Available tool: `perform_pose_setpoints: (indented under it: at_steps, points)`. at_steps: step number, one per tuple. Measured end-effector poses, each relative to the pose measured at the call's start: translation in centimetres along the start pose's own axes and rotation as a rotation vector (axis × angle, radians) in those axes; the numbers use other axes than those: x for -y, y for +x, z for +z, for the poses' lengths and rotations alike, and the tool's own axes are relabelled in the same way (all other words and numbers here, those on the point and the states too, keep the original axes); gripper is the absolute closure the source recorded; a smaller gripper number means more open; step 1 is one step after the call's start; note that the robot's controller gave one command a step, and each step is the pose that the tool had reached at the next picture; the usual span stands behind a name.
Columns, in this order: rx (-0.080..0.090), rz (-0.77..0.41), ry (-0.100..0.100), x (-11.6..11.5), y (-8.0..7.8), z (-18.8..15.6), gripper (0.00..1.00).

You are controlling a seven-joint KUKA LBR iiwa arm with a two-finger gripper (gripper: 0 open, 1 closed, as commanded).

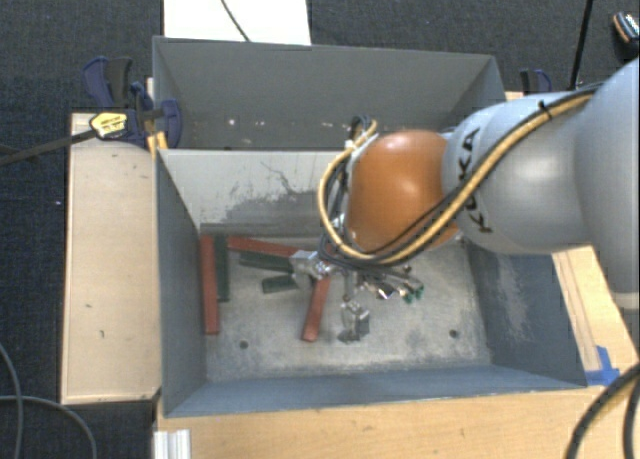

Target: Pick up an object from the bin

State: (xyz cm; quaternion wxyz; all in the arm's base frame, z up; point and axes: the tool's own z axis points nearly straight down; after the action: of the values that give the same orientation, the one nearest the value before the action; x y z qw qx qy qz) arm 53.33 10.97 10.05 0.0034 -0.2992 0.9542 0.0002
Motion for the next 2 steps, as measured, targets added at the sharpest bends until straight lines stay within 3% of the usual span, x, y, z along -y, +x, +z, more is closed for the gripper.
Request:
perform_pose_setpoints:
  at_steps: [1, 2]
  points:
    - [-0.006, -0.172, -0.003, -0.93, -0.25, 3.08, 0.0]
    - [-0.006, -0.164, -0.003, -0.93, -0.28, 3.05, 0.0]
